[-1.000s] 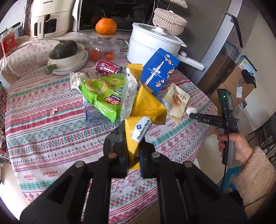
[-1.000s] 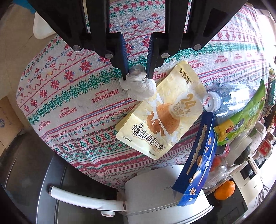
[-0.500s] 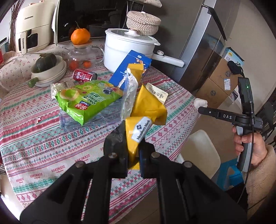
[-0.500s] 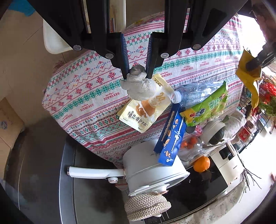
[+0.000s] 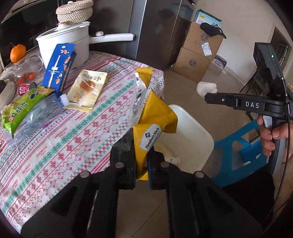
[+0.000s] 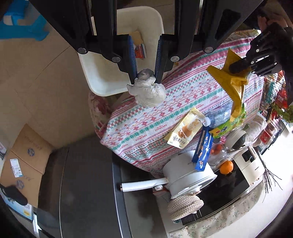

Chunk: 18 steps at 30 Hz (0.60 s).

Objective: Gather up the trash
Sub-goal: 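Carry both items over the white bin and open both tools to drop them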

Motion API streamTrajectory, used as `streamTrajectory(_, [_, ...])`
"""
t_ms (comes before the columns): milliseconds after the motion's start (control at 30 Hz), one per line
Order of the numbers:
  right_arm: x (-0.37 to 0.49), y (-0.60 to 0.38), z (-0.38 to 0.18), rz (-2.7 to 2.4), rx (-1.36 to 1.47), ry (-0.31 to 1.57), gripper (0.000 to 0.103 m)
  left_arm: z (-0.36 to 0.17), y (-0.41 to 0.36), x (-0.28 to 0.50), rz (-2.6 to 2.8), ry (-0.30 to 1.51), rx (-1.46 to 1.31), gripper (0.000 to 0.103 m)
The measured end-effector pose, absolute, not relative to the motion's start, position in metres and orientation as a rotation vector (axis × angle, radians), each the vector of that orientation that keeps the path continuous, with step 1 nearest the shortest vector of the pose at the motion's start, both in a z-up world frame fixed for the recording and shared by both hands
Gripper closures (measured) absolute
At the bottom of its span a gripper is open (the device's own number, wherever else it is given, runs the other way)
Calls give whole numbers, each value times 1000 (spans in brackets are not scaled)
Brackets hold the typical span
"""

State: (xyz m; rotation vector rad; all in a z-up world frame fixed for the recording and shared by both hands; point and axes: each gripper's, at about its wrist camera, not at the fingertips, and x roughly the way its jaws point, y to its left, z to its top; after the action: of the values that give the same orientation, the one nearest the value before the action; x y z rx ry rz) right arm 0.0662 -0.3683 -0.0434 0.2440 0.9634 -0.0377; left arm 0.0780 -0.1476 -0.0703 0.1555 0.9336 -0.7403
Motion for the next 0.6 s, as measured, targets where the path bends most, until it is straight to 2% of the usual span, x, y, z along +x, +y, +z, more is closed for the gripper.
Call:
streamTrajectory(267, [34, -408, -60, -118, 306, 1000, 83, -107, -213, 55, -830, 976, 216, 93])
streamTrajectory(600, [38, -415, -84, -141, 295, 1075, 83, -156, -235, 64, -809, 1019, 270, 93])
